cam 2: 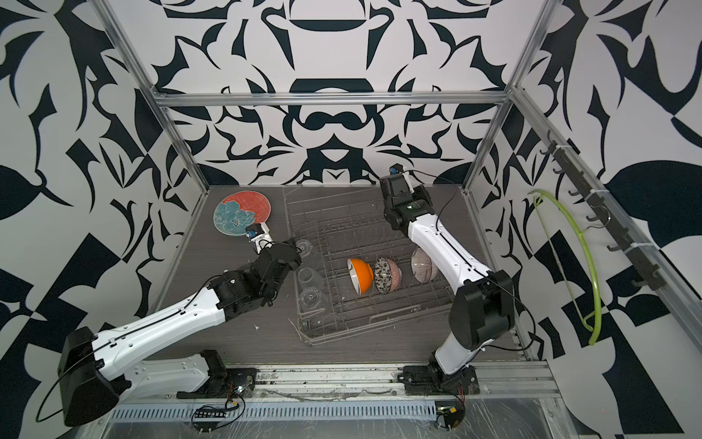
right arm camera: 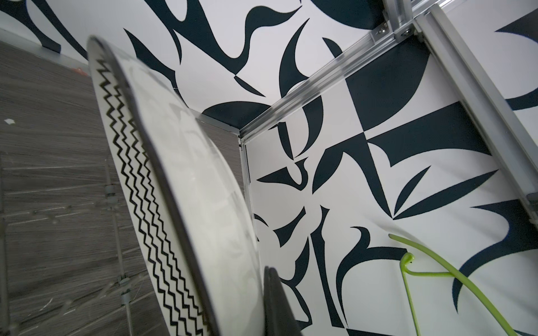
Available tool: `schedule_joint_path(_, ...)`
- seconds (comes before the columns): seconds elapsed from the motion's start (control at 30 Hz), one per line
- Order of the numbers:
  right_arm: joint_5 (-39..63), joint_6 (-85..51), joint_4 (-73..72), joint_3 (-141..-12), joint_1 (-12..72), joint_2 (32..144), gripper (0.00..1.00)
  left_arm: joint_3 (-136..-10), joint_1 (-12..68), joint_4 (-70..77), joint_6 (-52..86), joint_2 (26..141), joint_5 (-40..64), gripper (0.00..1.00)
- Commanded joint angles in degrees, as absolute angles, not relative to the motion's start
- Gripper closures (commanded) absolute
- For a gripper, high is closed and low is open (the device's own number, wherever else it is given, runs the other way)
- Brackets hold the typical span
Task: Load bowls into a dish rack
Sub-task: Place the distractor at the dish rack.
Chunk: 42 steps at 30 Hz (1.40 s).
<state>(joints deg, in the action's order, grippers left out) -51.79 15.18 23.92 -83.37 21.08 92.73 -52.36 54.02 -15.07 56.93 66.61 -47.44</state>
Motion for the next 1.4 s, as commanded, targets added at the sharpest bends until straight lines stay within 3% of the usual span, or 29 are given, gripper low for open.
schedule_joint_path(0.0,-55.2,12.2,17.7,-84.5,20.9,90.6,1.00,-51.4,54.1,-16.7,55.7,65.7,-47.4,0.54)
schedule_joint_path(0.6,-51.3,2.2,23.6,-80.2,20.9,95.5,1.00,-52.2,54.1,-17.3,53.7,64.9,-45.4,0.51)
schedule_joint_path(1.0,-55.5,-7.7,28.9,-75.0,22.5,95.4,1.00,-52.8,54.1,-17.5,54.1,66.1,-44.4,0.51)
schedule_joint_path(1.37,-56.4,-8.2,26.8,-73.3,23.3,96.1,1.00,-52.7,54.1,-18.3,54.4,65.4,-44.9,0.50)
